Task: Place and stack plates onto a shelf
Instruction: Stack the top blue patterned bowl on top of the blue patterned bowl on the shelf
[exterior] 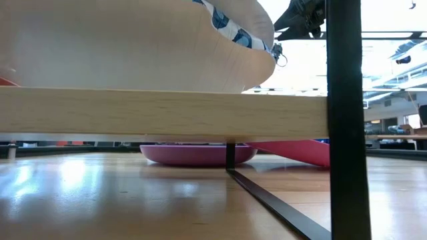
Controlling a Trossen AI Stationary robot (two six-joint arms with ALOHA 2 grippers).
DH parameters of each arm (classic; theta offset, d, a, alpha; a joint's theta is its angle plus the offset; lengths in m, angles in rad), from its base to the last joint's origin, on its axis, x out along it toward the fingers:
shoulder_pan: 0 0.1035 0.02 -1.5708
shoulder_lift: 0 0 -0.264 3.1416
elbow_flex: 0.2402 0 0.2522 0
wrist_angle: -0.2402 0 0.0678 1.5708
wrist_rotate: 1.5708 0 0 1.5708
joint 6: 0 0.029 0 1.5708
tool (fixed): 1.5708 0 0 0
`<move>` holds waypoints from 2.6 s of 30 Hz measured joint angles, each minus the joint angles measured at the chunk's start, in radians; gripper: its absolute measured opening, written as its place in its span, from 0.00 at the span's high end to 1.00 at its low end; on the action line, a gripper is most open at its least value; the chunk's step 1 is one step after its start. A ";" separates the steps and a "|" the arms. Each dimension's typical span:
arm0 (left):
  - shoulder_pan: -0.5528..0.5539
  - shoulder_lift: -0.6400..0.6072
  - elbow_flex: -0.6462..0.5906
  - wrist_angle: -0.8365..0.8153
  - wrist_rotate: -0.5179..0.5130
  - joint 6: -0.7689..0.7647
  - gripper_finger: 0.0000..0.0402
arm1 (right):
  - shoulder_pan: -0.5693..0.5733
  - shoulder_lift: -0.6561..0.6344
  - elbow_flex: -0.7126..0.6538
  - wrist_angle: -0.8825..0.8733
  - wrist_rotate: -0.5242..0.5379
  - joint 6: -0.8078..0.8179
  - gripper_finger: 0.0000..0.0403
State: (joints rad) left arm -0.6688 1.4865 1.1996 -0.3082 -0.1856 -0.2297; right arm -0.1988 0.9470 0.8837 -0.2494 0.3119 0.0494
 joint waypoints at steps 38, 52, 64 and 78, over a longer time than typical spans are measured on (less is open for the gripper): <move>-0.060 -0.005 0.000 -0.258 0.089 0.186 0.65 | 0.000 0.000 0.000 -0.001 0.000 0.000 0.28; -0.051 0.085 0.000 -0.292 0.127 0.250 0.65 | 0.000 0.000 0.000 -0.001 0.000 0.011 0.28; -0.043 0.098 0.000 -0.294 0.084 0.253 0.76 | 0.000 0.000 0.000 -0.001 0.000 0.010 0.28; -0.006 0.098 0.000 -0.268 0.081 0.238 0.95 | 0.000 0.000 0.000 -0.001 0.000 0.009 0.28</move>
State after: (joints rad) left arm -0.6746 1.5845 1.1995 -0.5760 -0.1047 0.0081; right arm -0.1986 0.9466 0.8837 -0.2502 0.3115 0.0580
